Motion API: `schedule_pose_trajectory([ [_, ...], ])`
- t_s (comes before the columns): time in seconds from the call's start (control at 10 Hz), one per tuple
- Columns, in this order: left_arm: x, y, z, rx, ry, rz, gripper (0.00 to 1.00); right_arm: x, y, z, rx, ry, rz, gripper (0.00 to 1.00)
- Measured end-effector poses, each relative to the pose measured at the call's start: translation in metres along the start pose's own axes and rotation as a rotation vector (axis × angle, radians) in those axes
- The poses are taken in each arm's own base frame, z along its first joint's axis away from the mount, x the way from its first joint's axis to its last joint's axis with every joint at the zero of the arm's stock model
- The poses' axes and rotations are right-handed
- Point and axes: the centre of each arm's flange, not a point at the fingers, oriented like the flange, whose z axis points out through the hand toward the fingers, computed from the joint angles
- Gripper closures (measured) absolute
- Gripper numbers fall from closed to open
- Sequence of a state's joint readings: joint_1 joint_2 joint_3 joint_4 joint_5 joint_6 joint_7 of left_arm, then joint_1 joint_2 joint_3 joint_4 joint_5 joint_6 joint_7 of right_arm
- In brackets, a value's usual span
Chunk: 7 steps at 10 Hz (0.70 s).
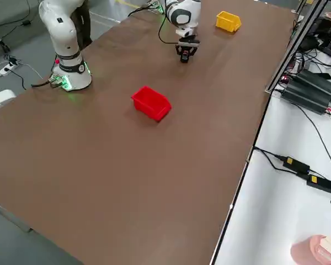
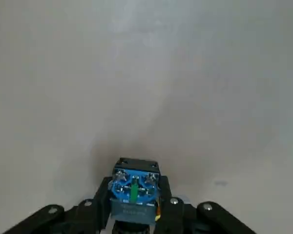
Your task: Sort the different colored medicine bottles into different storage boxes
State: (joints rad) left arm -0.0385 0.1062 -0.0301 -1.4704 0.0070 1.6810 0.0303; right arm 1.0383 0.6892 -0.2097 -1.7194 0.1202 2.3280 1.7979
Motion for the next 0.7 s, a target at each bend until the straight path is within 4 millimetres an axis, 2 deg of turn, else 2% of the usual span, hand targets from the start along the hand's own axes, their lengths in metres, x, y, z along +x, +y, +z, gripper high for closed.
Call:
schedule_pose_trajectory([
  [0.1,-0.008,-0.009,-0.008,0.003,-0.016,-0.034,0.01,0.026,0.004,-0.012,-0.02,-0.005,-0.082,0.58],
  [0.2,-0.012,-0.013,-0.012,0.004,-0.024,-0.056,0.01,0.063,0.011,-0.036,-0.044,-0.022,-0.155,0.58],
  [0.4,-0.012,-0.011,-0.009,0.004,-0.031,-0.054,0.01,0.151,0.034,-0.109,-0.116,-0.073,-0.286,0.58],
  [0.5,-0.012,-0.008,-0.008,0.003,-0.033,-0.052,0.01,0.198,0.053,-0.146,-0.151,-0.089,-0.354,0.58],
  [0.6,-0.011,-0.005,-0.007,0.002,-0.035,-0.047,0.01,0.242,0.077,-0.172,-0.177,-0.1,-0.423,0.58],
  [0.7,-0.011,-0.001,-0.006,0.002,-0.037,-0.04,0.01,0.278,0.103,-0.181,-0.198,-0.096,-0.484,0.58],
])
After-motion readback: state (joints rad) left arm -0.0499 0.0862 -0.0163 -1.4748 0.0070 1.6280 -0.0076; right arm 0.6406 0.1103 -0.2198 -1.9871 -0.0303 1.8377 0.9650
